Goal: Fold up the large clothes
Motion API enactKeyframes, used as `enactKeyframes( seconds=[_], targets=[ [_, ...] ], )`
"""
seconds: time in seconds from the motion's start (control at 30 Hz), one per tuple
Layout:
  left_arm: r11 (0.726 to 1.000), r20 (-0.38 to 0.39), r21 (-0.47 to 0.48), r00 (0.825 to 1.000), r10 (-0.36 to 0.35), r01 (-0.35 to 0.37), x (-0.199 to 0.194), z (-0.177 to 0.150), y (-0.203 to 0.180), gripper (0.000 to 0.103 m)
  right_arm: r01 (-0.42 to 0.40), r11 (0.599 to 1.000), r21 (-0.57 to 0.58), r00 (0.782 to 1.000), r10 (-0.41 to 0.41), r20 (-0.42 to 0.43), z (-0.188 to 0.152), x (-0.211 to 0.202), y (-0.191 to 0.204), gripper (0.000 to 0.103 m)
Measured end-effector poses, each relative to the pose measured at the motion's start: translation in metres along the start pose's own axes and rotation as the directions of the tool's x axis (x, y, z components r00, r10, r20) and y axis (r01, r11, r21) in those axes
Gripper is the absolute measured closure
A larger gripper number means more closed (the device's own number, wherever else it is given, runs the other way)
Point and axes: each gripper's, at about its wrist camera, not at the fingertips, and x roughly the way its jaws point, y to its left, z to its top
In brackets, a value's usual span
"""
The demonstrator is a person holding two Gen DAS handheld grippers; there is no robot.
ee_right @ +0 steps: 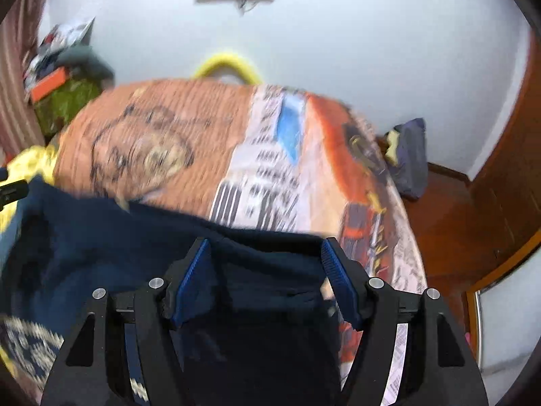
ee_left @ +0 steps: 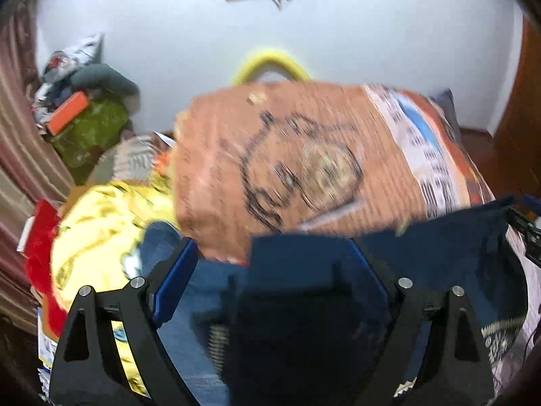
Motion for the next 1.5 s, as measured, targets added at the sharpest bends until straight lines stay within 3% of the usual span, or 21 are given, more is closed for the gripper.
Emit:
enactKeyframes(
  seconds=[0.2,0.33,0.57,0.7,0.8,0.9,0.97,1.07,1.2,1.3,1.37,1.5],
  targets=[
    [1.000,0.028,-0.008,0.999,-0.030,0.030,-0.029,-0.006,0.022,0.014,-0.022,0.999,-0.030,0.996,0.025,0.083,0.002,-0.041,0.002,0.039],
    [0.994,0.006,0.019,0.994,-0.108,0.108,-0.045,-0.030,0.018,0.014,-0.097,0.992,-0.074,0.991,0.103,0.086,-0.012,-0.061,0.014,0.039],
    [0.961,-0.082,0.068,0.961,-0.264,0.269,-0.050,-0.081,-0.016,0.014,-0.246,0.963,-0.108,0.969,0.246,-0.009,-0.057,-0.054,0.053,0.038],
    [0.950,-0.126,0.086,0.949,-0.288,0.300,-0.039,-0.105,-0.034,0.014,-0.312,0.944,-0.104,0.949,0.304,-0.085,-0.078,-0.032,0.080,0.038],
    [0.961,-0.155,0.097,0.958,-0.242,0.258,-0.020,-0.116,-0.041,0.014,-0.342,0.937,-0.079,0.933,0.328,-0.148,-0.089,-0.012,0.089,0.038],
    [0.969,-0.181,0.109,0.963,-0.198,0.220,0.000,-0.124,-0.039,0.013,-0.319,0.942,-0.101,0.941,0.303,-0.150,-0.095,-0.002,0.090,0.038],
    [0.967,-0.167,0.105,0.963,-0.211,0.230,0.004,-0.127,-0.034,0.007,-0.295,0.946,-0.137,0.950,0.276,-0.143,-0.098,0.000,0.091,0.038],
    [0.965,-0.162,0.078,0.958,-0.236,0.251,0.003,-0.130,-0.026,0.006,-0.280,0.944,-0.172,0.957,0.262,-0.123,-0.102,-0.004,0.086,0.036],
    [0.965,-0.134,0.088,0.963,-0.233,0.246,-0.005,-0.136,-0.021,0.006,-0.167,0.967,-0.193,0.984,0.150,-0.099,-0.110,-0.006,0.066,0.025],
    [0.965,-0.123,0.070,0.962,-0.244,0.254,-0.011,-0.141,-0.010,0.006,-0.154,0.980,-0.123,0.982,0.139,-0.126,-0.114,-0.001,0.035,0.025],
    [0.963,-0.119,0.051,0.959,-0.258,0.266,-0.014,-0.144,-0.001,0.006,-0.182,0.982,-0.049,0.975,0.174,-0.139,-0.117,0.000,0.012,0.024],
    [0.974,-0.105,0.040,0.970,-0.219,0.224,-0.022,-0.151,0.015,0.006,-0.111,0.993,-0.032,0.985,0.106,-0.136,-0.122,-0.006,-0.015,0.024]
  ],
)
